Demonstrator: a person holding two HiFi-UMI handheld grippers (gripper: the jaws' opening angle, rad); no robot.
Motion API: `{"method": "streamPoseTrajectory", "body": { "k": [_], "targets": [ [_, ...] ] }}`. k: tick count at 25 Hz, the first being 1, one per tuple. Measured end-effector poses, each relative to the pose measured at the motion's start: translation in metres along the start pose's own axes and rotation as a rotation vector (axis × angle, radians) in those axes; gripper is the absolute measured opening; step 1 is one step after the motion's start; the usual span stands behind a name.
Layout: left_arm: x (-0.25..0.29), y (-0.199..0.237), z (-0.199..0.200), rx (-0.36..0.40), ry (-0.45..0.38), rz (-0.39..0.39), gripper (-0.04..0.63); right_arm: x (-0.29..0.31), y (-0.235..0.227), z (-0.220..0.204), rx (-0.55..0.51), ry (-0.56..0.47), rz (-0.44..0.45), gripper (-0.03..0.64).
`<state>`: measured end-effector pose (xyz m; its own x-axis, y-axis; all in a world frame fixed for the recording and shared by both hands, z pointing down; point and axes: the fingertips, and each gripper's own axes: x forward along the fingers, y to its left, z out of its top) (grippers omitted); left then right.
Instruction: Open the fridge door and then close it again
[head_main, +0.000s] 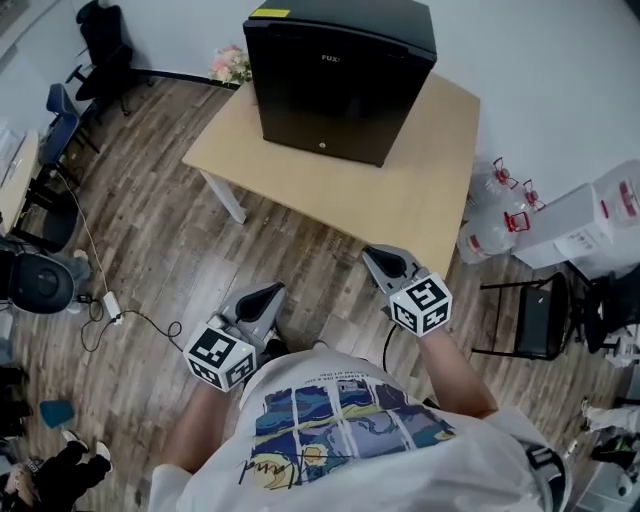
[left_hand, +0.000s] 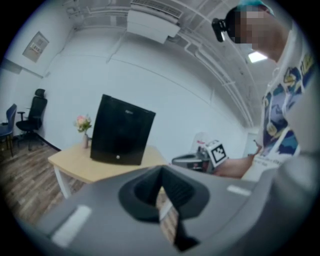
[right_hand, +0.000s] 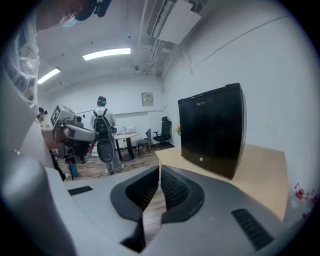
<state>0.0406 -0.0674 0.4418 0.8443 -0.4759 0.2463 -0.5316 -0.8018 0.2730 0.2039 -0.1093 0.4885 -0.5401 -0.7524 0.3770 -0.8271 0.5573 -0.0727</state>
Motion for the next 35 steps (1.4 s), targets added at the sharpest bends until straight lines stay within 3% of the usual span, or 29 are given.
{"method": "streamPoseTrajectory", "body": {
  "k": [8, 13, 25, 28, 32, 35],
  "targets": [
    [0.004, -0.039, -0.029, -0.036, 0.049, 0.056, 0.008, -0.04, 0.037, -0.05, -0.009, 0.035, 0.132, 0.021],
    [0.01, -0.053, -0.022, 0.046, 0.092, 0.066, 0.008, -0.052, 0.048, -0.053, -0.022, 0.003, 0.159, 0.021],
    [0.012, -0.077, -0.005, 0.149, 0.074, -0.071, 0.009, -0.068, 0.077, -0.053, -0.045, -0.018, 0.099, 0.018],
    [-0.011, -0.063, -0.009, 0.13, 0.066, -0.065, 0.009, -0.061, 0.093, -0.045, -0.045, -0.029, 0.084, 0.018],
    [-0.052, -0.038, -0.024, 0.049, 0.067, -0.051, 0.008, -0.05, 0.125, -0.035, -0.043, -0.033, 0.071, 0.017],
    [-0.076, -0.027, -0.033, 0.039, 0.067, -0.054, 0.008, -0.044, 0.147, -0.031, -0.042, -0.029, 0.055, 0.017]
  ]
}}
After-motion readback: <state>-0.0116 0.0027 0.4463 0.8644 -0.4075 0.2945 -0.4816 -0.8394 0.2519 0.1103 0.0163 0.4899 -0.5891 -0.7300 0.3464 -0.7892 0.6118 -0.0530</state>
